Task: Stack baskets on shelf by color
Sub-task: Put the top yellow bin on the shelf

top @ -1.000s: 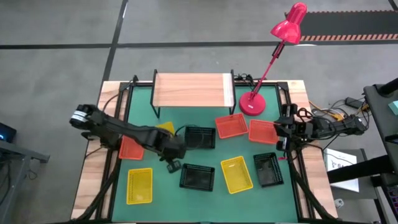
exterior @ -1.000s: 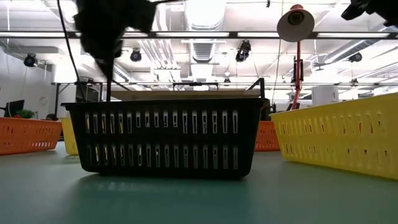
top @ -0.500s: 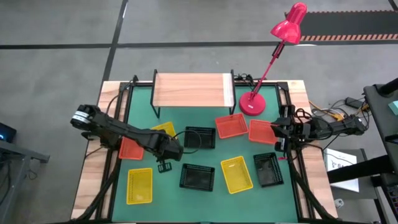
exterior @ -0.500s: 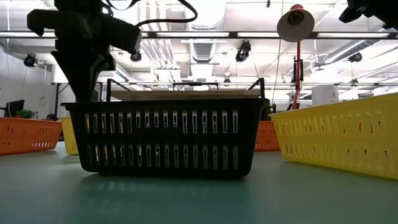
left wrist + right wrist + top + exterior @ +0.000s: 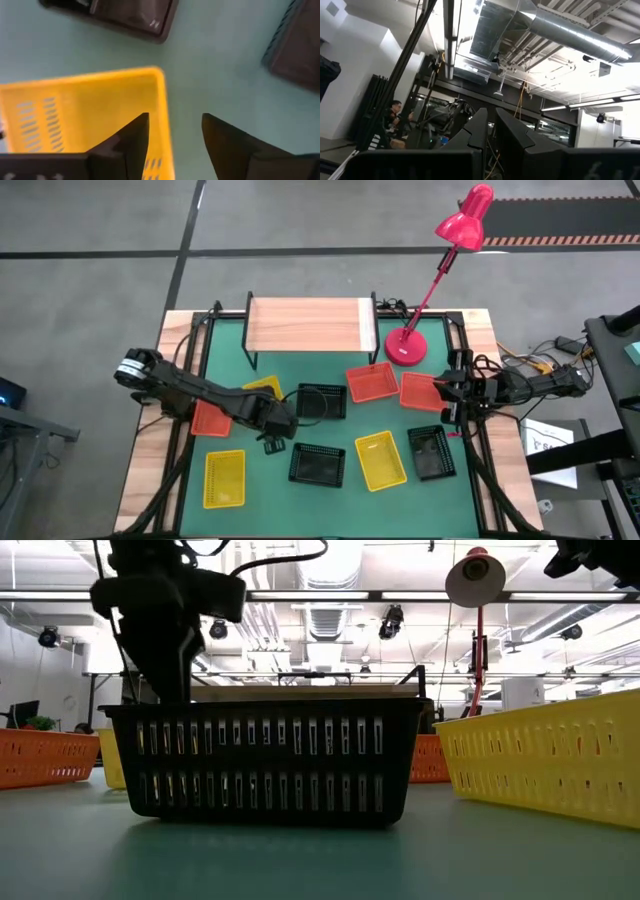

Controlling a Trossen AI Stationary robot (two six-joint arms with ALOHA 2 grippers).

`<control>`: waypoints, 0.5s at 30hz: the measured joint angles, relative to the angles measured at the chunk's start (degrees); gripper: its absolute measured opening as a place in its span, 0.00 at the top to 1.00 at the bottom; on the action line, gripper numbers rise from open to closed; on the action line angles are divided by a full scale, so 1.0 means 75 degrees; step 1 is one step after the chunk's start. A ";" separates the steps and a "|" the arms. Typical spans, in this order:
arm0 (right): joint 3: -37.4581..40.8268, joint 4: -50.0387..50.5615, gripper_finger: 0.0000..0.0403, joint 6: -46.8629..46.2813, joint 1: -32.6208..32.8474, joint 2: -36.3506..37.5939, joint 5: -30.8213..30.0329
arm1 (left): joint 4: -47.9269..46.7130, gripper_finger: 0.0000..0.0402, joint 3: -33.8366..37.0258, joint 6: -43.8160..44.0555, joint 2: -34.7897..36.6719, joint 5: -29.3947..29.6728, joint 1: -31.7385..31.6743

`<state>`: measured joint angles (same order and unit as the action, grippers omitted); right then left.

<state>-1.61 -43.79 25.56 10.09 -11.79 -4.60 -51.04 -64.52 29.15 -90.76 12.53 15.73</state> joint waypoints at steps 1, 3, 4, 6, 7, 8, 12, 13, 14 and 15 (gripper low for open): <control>0.0000 0.0000 0.93 0.0003 0.0003 0.0000 0.0000 | 0.0128 0.58 0.0081 0.0006 0.0000 0.0000 0.0000; 0.0000 0.0020 0.93 0.0004 0.0002 0.0000 0.0000 | 0.0217 0.57 0.0275 0.0046 0.0000 -0.0003 0.0000; 0.0000 0.0032 0.93 0.0003 0.0003 0.0000 0.0002 | 0.0210 0.57 0.0382 0.0063 0.0000 -0.0003 0.0000; 0.0000 0.0036 0.93 0.0002 0.0002 0.0000 0.0002 | 0.0210 0.57 0.0569 0.0153 0.0000 0.0000 -0.0003; 0.0000 0.0035 0.93 0.0003 0.0003 0.0000 0.0003 | 0.0218 0.57 0.0639 0.0267 0.0000 0.0015 -0.0011; 0.0000 0.0035 0.93 0.0003 0.0002 0.0000 0.0003 | 0.0224 0.57 0.0700 0.0377 0.0000 0.0049 -0.0029; 0.0000 0.0035 0.93 0.0009 0.0003 0.0000 0.0003 | 0.0385 0.57 0.0909 0.0646 0.0000 0.0063 -0.0050; 0.0000 0.0035 0.93 0.0009 0.0003 0.0000 0.0003 | 0.0416 0.57 0.0922 0.0650 0.0000 0.0069 -0.0050; 0.0000 0.0036 0.93 0.0009 0.0003 0.0000 0.0003 | 0.0416 0.57 0.0922 0.0646 0.0000 0.0073 -0.0047; 0.0000 0.0035 0.93 0.0009 0.0002 0.0000 0.0003 | 0.0415 0.58 0.0919 0.0639 0.0000 0.0074 -0.0047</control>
<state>-1.61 -43.53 25.63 10.10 -11.79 -4.58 -47.93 -57.63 33.94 -90.76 13.09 15.38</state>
